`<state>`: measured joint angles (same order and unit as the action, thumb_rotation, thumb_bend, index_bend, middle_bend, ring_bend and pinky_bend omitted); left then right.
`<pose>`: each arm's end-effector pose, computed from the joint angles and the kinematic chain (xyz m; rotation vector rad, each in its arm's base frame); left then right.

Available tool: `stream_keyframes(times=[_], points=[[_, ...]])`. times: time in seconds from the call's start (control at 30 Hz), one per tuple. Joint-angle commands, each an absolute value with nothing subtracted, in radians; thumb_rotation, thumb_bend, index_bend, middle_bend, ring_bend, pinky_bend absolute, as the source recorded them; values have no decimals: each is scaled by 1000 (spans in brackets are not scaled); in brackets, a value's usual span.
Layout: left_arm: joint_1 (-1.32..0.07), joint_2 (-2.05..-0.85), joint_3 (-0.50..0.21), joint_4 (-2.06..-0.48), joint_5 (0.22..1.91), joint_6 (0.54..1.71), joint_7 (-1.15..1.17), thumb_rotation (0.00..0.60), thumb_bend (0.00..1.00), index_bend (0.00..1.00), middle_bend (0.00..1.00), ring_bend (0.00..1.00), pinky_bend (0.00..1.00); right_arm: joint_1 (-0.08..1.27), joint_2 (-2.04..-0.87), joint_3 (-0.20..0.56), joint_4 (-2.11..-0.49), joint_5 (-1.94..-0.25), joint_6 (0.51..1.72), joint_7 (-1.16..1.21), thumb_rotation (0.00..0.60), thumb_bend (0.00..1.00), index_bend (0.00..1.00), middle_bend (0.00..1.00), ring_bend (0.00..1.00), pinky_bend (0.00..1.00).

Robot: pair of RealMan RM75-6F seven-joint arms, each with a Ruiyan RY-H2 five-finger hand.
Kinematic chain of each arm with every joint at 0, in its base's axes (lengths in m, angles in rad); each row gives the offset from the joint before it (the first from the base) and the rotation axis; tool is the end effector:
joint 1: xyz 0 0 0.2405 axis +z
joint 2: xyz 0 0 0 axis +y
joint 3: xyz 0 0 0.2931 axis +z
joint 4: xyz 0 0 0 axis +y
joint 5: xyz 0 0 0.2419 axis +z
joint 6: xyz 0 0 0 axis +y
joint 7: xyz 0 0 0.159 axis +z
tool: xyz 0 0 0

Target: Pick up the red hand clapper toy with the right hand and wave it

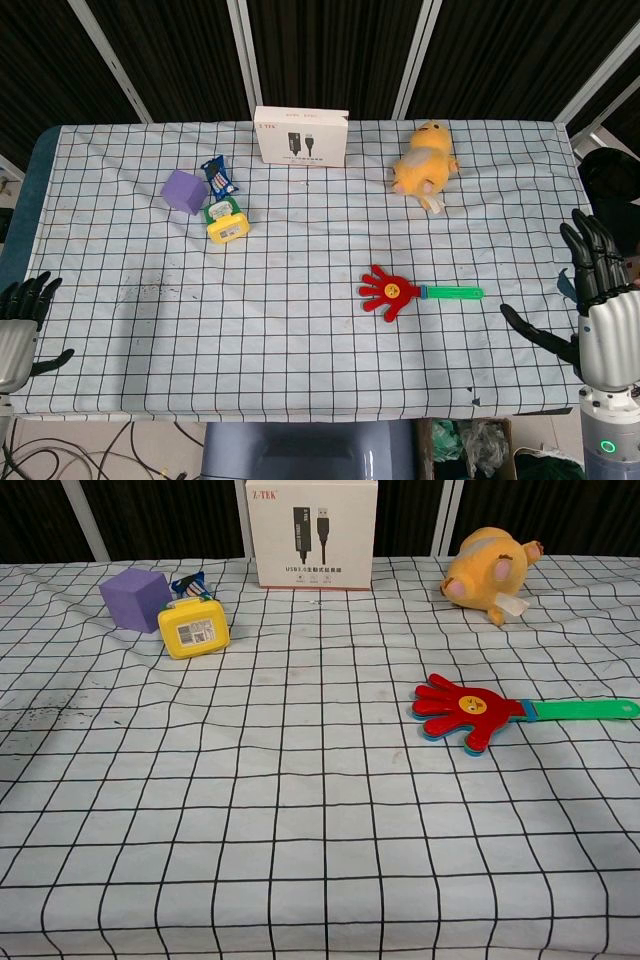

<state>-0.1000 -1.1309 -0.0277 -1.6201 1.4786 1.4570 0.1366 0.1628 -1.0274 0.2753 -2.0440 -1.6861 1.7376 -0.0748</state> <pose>-0.3574 0.2011 0.1345 -1.4437 -0.8497 -0.7891 -0.1872 -0.2332 0.2180 1.1997 -0.6016 1.5804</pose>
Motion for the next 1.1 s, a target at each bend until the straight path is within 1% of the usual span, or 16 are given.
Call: stream_keyframes(times=[0.03,0.33,0.6,0.83,1.0,1.1], points=[[-100,-1131,-27,-1620,1479,1456,136,600,0,0,0,0,21,160,-1020,281,-2051,-1677,1739,-70,600,43,0,0,0,135],[-105,-1138,-26,-1621,1485,1452,142,600,0,0,0,0,21,155,-1004,281,-2057,-1660,1733,-59,600,43,0,0,0,136],[-104,-1141,-24,-1620,1492,1457,143,600,0,0,0,0,21,156,-1011,266,-2059,-1674,1719,-68,600,43,0,0,0,136],[-108,-1139,-26,-1627,1488,1449,134,600,0,0,0,0,21,164,-1022,265,-2044,-1646,1695,-90,600,45,0,0,0,136],[-107,-1132,-20,-1636,1500,1450,122,600,0,0,0,0,21,176,-1024,264,-2036,-1593,1649,-124,600,60,0,0,0,136],[-108,-1130,-19,-1640,1499,1445,117,600,0,0,0,0,21,199,-1027,265,-2037,-1540,1591,-155,600,62,0,0,0,136]])
